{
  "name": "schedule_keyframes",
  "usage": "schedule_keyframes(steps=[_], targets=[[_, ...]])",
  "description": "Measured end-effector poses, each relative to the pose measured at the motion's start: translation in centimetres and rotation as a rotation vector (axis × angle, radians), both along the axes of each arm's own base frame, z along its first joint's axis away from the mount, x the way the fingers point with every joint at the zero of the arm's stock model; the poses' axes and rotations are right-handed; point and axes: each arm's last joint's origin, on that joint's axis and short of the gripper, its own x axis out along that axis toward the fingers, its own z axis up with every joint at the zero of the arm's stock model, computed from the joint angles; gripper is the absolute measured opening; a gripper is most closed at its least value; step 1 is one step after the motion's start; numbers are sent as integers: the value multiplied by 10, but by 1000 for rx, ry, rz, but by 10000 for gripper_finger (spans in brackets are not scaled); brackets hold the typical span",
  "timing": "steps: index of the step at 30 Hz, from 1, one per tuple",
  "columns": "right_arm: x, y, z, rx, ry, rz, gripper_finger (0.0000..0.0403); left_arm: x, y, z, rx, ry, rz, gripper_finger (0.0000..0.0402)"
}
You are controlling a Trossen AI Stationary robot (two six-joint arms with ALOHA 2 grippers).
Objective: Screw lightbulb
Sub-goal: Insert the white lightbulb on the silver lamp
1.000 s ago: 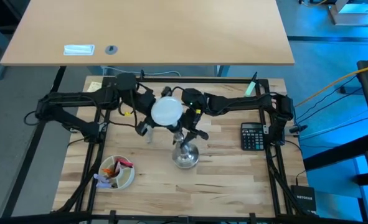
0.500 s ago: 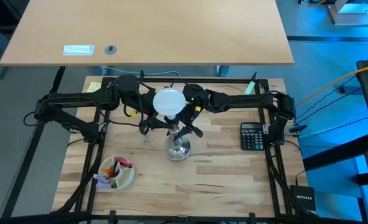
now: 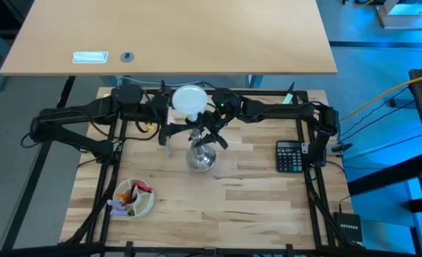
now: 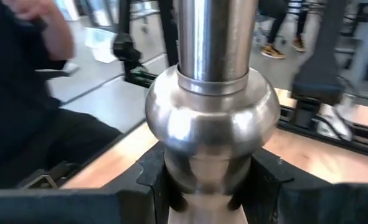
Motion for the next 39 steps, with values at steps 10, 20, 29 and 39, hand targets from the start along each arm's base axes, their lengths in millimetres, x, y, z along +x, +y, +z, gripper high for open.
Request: schedule_keyframes(steps=[10, 20, 29, 39], targets=[[-1, -27, 0, -94, -10, -274, 139, -32, 5, 5, -26, 40, 323, 291], [0, -38, 3, -166, -32, -533, 139, -14, -1, 4, 17, -3, 468, 292], [1, -40, 3, -179, -36, -593, 139, -10, -17, 4, 13, -27, 528, 292], [1, -45, 4, -193, -25, -756, 139, 6, -22, 12, 58, -149, 625, 292]])
